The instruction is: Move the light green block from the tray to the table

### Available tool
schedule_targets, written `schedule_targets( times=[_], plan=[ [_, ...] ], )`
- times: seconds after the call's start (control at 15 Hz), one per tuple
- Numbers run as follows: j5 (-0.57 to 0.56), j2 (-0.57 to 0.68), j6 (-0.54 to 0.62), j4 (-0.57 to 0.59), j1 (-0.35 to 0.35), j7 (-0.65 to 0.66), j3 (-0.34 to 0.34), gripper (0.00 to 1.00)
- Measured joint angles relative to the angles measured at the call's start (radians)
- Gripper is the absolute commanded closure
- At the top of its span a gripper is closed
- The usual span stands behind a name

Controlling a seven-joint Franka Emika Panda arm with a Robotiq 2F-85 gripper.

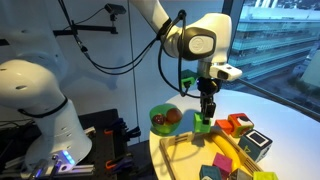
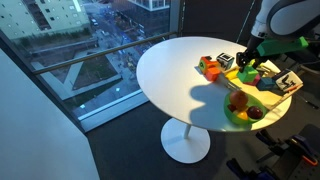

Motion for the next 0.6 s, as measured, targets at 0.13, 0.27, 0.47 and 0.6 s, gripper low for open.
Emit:
schedule_targets(
  times=[0.13,0.27,0.47,0.6],
  plan=[
    [-0.011,0.025,0.0,0.019,0.021,0.036,0.008,0.71],
    [-0.031,0.051,0.0,0.036,0.044,0.074,0.012,0.71],
    [-0.052,0.088,-0.001,0.059,0.077,0.121,0.014,0.71],
    [-0.067,0.105,-0.004,0.068,0.094,0.141,0.014,0.19]
  ],
)
